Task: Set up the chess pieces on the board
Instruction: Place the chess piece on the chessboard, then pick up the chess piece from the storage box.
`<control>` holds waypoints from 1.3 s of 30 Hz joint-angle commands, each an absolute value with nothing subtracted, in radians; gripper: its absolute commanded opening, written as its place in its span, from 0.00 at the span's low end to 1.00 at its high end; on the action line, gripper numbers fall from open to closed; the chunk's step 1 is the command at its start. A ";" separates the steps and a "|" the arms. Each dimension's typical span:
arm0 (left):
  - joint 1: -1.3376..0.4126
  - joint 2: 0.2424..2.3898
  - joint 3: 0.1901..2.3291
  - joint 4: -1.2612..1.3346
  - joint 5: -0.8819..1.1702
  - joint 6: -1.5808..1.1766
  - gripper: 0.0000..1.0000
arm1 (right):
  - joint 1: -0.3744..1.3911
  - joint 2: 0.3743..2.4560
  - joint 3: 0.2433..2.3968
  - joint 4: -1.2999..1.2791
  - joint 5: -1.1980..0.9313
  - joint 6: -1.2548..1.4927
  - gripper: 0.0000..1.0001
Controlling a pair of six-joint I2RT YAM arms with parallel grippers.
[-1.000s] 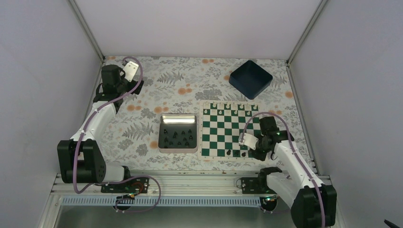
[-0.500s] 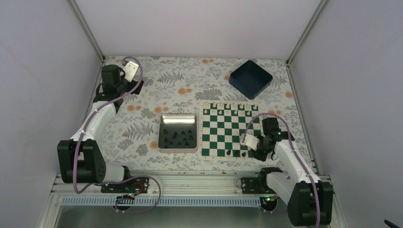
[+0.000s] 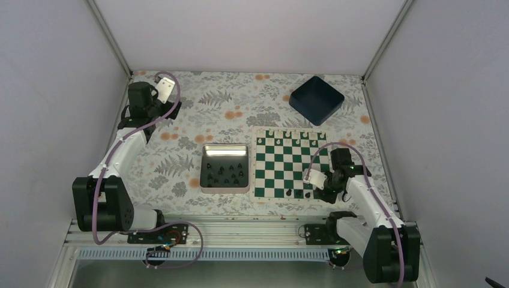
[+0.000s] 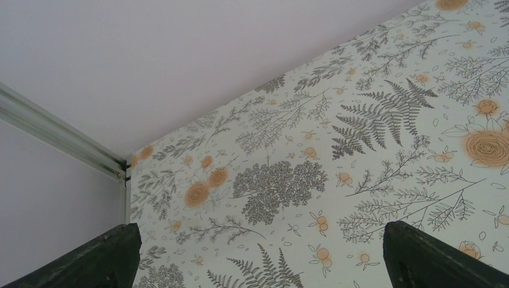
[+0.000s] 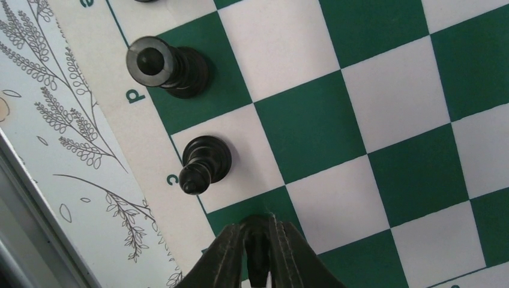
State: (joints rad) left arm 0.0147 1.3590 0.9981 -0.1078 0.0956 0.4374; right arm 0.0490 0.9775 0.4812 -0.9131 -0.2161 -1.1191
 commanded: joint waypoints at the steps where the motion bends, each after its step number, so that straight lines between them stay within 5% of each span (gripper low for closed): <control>1: 0.011 1.361 1.013 -0.112 0.096 0.442 1.00 | 0.037 0.978 0.480 -0.917 -0.217 -1.142 0.17; 9: 0.011 1.365 1.012 -0.109 0.098 0.445 1.00 | 0.037 0.956 0.540 -0.962 -0.189 -1.164 0.38; 16: 0.011 1.353 1.009 -0.107 0.099 0.445 1.00 | 0.078 1.107 0.934 -1.105 -0.302 -1.150 0.45; 27: 0.011 1.338 1.009 -0.106 0.103 0.444 1.00 | 0.629 1.610 1.572 -1.009 -0.277 -0.891 0.47; 39: 0.011 1.329 1.003 -0.100 0.120 0.441 1.00 | 0.915 2.044 1.821 -0.851 -0.327 -0.775 0.47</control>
